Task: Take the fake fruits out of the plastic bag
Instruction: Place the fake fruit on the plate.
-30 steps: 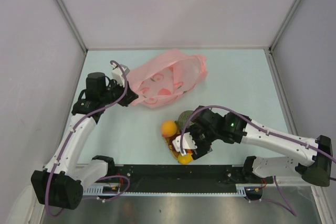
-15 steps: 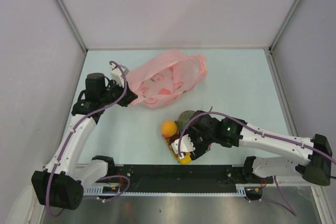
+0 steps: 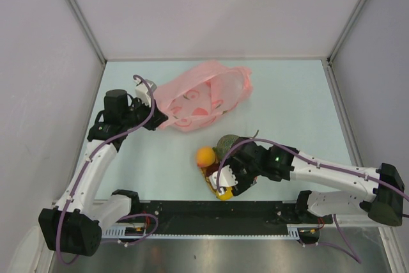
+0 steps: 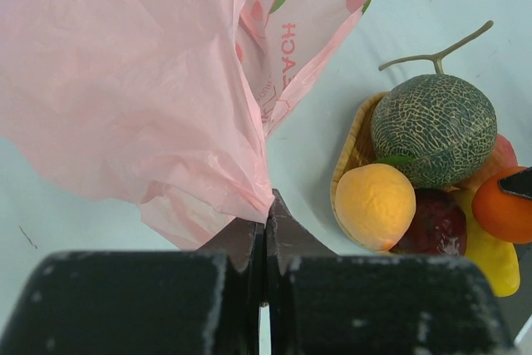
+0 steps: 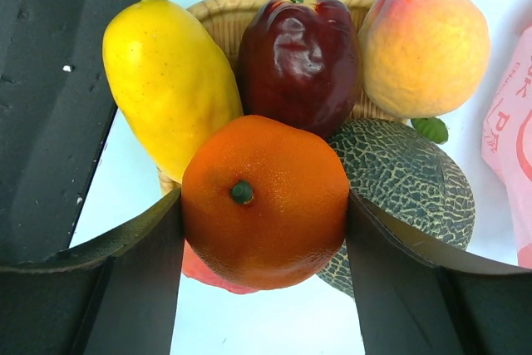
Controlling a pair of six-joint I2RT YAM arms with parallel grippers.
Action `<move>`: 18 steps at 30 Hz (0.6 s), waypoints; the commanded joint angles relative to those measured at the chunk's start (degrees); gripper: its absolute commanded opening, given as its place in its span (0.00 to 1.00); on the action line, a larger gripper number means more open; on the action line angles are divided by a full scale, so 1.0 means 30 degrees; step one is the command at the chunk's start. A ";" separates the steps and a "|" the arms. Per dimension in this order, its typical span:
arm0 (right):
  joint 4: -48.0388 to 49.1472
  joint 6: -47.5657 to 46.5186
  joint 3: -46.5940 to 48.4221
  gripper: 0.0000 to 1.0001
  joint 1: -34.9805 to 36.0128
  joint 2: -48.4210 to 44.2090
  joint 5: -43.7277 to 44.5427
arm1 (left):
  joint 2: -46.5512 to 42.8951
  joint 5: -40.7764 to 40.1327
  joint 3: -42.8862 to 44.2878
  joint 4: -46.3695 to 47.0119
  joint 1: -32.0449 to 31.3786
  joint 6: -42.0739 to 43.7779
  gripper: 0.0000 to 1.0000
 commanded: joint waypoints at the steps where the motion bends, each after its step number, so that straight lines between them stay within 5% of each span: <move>1: 0.0560 -0.0095 -0.0193 0.36 0.0128 -0.0393 0.0308 | -0.0334 0.0385 -0.0081 0.0624 0.0145 -0.0353 0.00; 9: 0.0473 -0.0212 -0.0310 0.41 0.0216 -0.0423 0.0338 | -0.0363 0.0443 -0.0140 0.0653 0.0203 -0.0353 0.00; 14: 0.0443 -0.0300 -0.0310 0.59 0.0245 -0.0540 0.0572 | -0.0335 0.0472 -0.0111 0.0653 0.0174 -0.0323 0.00; 15: 0.0472 -0.0358 -0.0310 0.66 0.0245 -0.0569 0.0572 | -0.0363 0.0472 -0.0111 0.0653 0.0203 -0.0352 0.00; 17: 0.0472 -0.0359 -0.0281 0.99 0.0246 -0.0570 0.0660 | -0.0392 0.0531 -0.0140 0.0682 0.0203 -0.0353 0.00; 18: 0.0472 -0.0359 -0.0310 1.00 0.0245 -0.0570 0.0689 | -0.0422 0.0560 -0.0140 0.0711 0.0174 -0.0353 0.00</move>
